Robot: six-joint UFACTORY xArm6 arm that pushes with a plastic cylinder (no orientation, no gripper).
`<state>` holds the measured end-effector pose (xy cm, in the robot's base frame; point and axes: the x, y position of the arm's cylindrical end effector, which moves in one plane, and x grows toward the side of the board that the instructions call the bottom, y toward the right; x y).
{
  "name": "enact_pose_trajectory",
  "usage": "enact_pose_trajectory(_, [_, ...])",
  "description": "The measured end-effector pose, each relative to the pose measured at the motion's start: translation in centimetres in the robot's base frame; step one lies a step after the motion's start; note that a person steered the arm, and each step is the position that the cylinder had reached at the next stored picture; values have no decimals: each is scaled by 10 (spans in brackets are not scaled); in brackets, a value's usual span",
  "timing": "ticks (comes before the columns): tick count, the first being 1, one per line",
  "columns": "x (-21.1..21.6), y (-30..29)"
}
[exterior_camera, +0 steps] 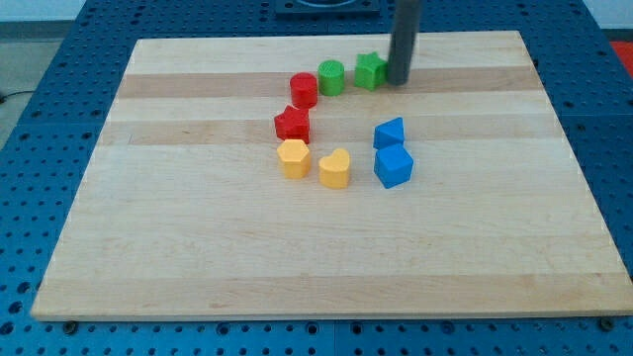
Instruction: Move the green star slightly to the left side
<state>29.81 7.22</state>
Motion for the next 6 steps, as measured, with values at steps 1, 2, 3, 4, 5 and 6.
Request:
enact_pose_trajectory(1, [-11, -73])
enact_pose_trajectory(2, [-17, -63])
enact_pose_trajectory(3, [-17, -1])
enact_pose_trajectory(4, [-35, 38])
enact_pose_trajectory(5, [-50, -37])
enact_pose_trajectory(6, [-57, -70])
